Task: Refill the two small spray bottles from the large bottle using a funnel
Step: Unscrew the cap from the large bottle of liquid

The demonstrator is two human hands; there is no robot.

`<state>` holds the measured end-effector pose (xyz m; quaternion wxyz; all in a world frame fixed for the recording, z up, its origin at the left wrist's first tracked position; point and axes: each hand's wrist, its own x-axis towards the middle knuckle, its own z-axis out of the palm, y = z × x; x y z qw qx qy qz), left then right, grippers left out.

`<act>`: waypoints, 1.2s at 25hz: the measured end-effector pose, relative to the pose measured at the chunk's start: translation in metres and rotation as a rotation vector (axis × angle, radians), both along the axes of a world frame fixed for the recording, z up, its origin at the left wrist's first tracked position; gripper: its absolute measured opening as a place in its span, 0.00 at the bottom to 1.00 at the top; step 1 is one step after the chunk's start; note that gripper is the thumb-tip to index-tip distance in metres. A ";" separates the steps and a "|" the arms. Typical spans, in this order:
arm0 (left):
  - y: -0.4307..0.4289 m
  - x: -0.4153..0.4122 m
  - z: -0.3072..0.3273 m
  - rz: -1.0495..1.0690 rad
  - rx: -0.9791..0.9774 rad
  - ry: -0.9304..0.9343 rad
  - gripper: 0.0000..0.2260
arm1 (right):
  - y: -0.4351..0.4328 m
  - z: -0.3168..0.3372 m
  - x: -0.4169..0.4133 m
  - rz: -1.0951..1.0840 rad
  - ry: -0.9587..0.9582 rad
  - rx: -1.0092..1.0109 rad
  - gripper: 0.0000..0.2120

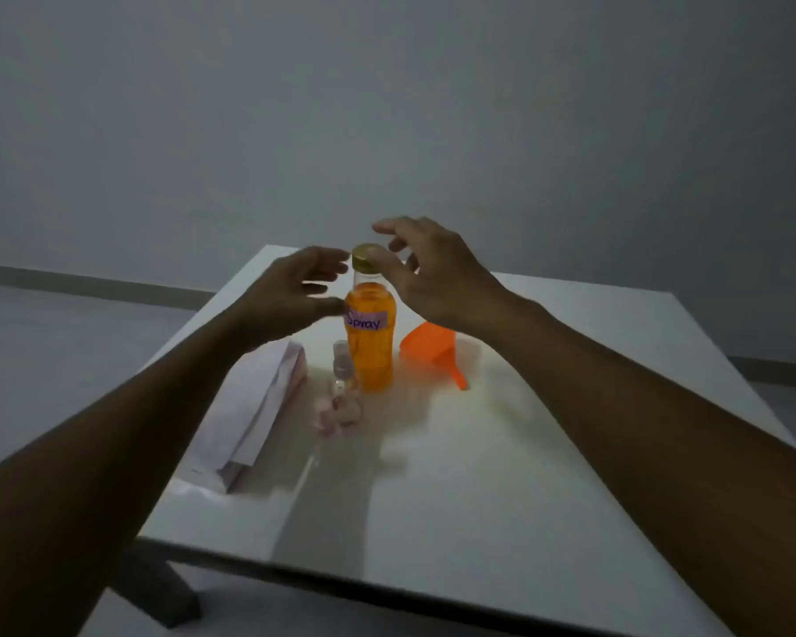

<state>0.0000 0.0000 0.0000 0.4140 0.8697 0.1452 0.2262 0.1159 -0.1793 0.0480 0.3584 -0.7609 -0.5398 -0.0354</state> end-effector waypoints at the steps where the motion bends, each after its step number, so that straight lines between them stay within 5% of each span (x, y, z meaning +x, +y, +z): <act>1: 0.004 0.006 0.000 -0.061 -0.031 0.094 0.28 | 0.012 0.003 0.002 -0.013 -0.027 -0.036 0.24; 7: 0.011 0.030 -0.007 -0.295 -0.065 0.213 0.28 | 0.046 0.013 0.020 0.012 -0.300 -0.193 0.22; 14: 0.011 0.035 -0.023 -0.308 0.018 0.144 0.25 | 0.045 0.002 0.018 -0.155 -0.213 -0.108 0.23; 22: 0.009 0.034 -0.025 -0.324 0.047 0.139 0.22 | 0.040 0.004 0.010 -0.022 -0.198 -0.127 0.08; 27: 0.007 0.034 -0.022 -0.335 0.016 0.154 0.21 | 0.027 0.013 0.026 0.174 -0.093 -0.217 0.17; 30: 0.007 0.034 -0.023 -0.327 -0.008 0.142 0.22 | 0.029 0.017 0.029 0.116 -0.090 -0.219 0.22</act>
